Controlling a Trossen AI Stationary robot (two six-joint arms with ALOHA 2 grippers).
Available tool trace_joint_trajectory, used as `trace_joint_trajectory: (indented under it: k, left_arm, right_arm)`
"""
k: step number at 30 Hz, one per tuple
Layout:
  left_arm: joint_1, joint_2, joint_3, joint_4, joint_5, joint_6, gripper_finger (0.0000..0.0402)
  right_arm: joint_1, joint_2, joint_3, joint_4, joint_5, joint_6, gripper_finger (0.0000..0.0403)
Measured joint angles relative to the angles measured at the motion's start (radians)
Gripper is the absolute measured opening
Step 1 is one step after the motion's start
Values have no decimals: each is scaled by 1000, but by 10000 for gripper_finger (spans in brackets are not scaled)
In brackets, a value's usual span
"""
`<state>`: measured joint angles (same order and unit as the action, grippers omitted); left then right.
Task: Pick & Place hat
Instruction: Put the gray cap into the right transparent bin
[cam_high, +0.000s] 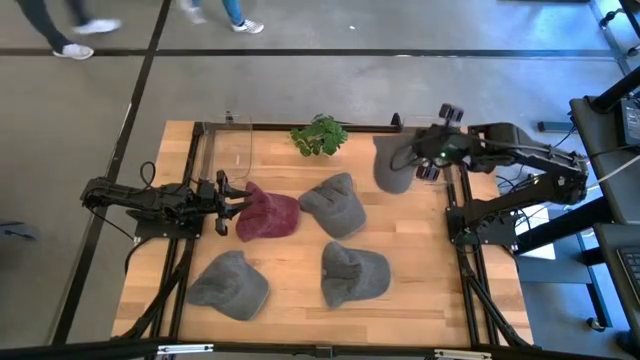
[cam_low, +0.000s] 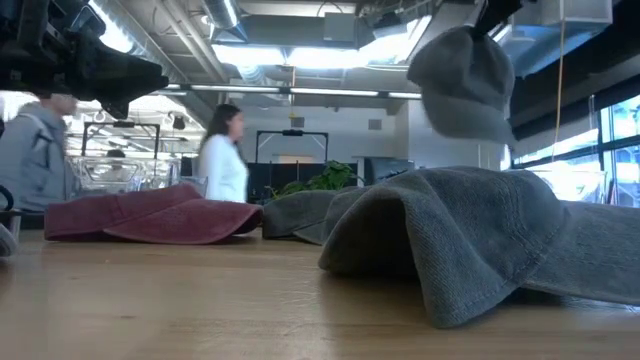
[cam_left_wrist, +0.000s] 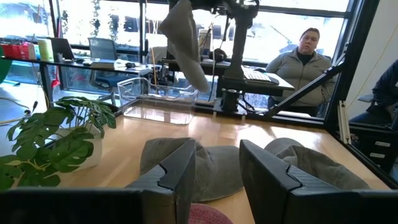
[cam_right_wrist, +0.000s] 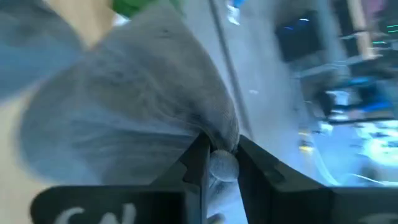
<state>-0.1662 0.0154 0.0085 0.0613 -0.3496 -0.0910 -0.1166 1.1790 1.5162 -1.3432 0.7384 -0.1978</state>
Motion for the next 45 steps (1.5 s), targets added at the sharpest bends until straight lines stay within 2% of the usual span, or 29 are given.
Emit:
trace_joint_trajectory:
  k: [5,11,17,24,32,37,39,45]
  left_arm:
    - [0,0,0,0,0,0,118]
    - [0,0,0,0,-6,0,120]
    - [0,0,0,2,-22,8,120]
    - [0,0,0,3,-29,24,118]
    - [0,0,0,3,-29,26,119]
    - [0,0,0,3,-28,25,120]
    - [0,0,0,3,-28,26,120]
    - [0,0,0,3,-27,26,118]
  right_arm:
    - [-92,0,0,-25,106,-95,63]
    - [-219,1,-14,-38,111,-124,63]
    - [-356,0,-146,10,99,-204,63]
    - [-478,-26,-343,289,42,-353,63]
    - [-578,-25,-505,602,54,-542,63]
    - [-638,-24,-569,693,54,-597,63]
    - [-651,-24,-584,699,55,-597,73]
    - [-661,-24,-603,690,51,-596,142]
